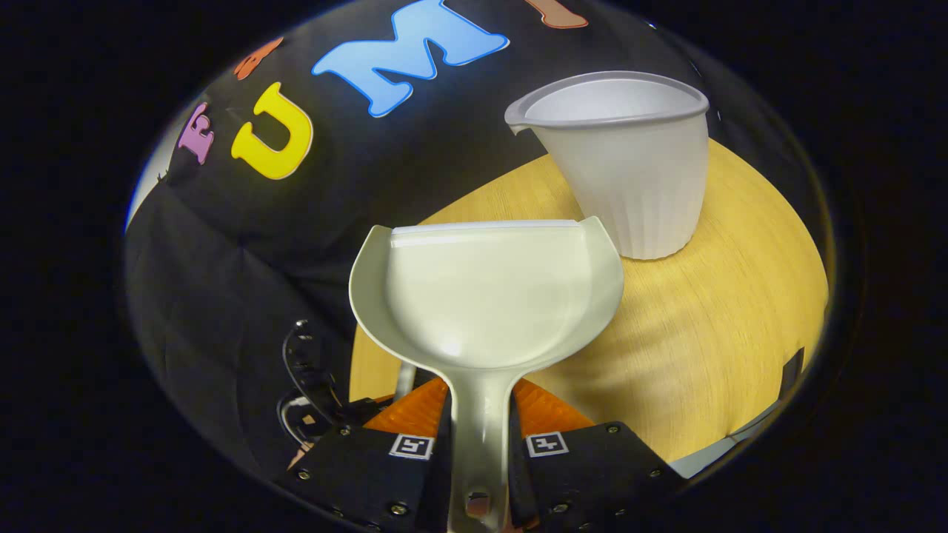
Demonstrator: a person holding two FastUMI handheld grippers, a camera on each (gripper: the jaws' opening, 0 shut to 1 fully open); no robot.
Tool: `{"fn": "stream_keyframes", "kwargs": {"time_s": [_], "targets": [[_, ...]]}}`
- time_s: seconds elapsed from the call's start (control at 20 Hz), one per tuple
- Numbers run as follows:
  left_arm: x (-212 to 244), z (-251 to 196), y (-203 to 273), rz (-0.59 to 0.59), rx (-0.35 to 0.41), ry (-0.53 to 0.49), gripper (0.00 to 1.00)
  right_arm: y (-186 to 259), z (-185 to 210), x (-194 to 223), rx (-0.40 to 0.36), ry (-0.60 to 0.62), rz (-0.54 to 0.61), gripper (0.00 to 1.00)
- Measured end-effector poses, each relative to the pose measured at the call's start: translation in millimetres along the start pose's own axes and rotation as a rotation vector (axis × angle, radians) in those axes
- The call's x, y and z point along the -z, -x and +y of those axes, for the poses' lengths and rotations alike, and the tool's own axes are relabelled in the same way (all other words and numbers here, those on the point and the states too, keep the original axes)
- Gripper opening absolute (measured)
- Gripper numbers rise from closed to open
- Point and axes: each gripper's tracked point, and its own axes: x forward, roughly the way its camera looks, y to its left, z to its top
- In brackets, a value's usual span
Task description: Pick up the small broom and dustpan from the desktop, sweep the trash into the dustpan with the broom, and then empty the trash into the garbage bin.
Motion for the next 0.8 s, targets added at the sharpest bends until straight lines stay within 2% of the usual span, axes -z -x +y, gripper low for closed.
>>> {"fn": "stream_keyframes", "kwargs": {"time_s": [0.15, 0.35, 0.4, 0.8], "targets": [[-3, 0, 1, -0.001, -0.011, 0.004, 0.47, -22, -20, 14, 0.078, 0.047, 0.01, 0.31], [-9, -1, 8, -0.007, -0.025, 0.002, 0.44, -45, -51, 25, 0.187, 0.127, 0.001, 0.31], [-10, -2, 14, -0.006, -0.027, 0.003, 0.47, -47, -57, 29, 0.207, 0.141, -0.003, 0.31], [-21, -10, 15, 0.013, -0.048, 0.011, 0.47, -71, -80, 48, 0.305, 0.232, 0.0, 0.31]]}}
